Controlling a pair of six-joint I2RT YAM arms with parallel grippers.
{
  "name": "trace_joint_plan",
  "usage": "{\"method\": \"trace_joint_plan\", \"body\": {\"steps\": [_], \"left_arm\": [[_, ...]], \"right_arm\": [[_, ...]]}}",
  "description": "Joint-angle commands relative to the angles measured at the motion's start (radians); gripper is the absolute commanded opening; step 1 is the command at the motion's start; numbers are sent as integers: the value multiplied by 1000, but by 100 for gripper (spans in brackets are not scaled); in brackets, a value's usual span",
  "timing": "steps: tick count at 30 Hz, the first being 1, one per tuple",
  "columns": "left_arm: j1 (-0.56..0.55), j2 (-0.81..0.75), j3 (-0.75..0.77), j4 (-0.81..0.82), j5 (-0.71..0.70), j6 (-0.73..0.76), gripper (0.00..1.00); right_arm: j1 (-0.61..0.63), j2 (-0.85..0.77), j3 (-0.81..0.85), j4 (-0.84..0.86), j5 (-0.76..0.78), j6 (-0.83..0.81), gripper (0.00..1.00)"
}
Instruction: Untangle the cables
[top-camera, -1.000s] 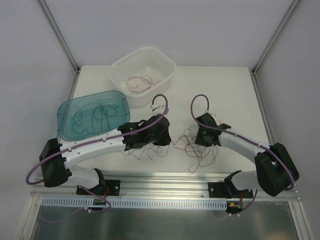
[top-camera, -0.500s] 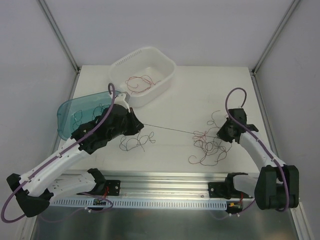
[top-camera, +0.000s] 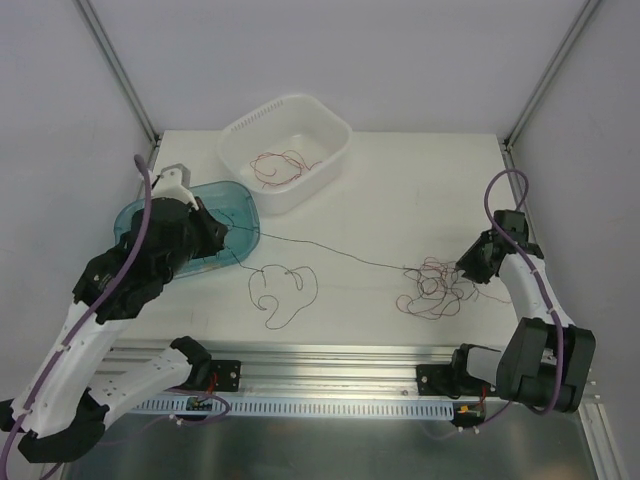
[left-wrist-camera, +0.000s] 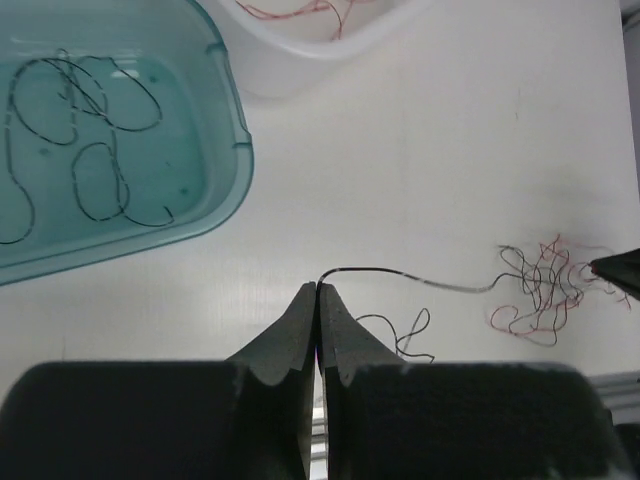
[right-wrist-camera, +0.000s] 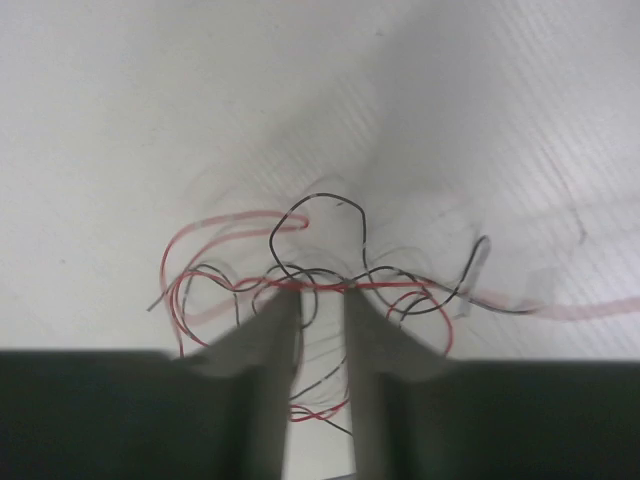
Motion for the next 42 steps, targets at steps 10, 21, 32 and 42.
{"method": "trace_joint_plan", "body": {"steps": [10,21,32,42], "left_arm": [[25,-35,-60,7,54,46,0],[26,-18,-218,21,77,24,0],[5,60,-430,139,203,35,68],[-292,285,-254,421,292,285,93]], "right_arm": [[93,-132,20,-74,117,-123,68],[383,-142,5,-17,25,-114,74],[527,-86,-21,5,140,-46,74],[534,-213,14,-69,240,1,75]]}}
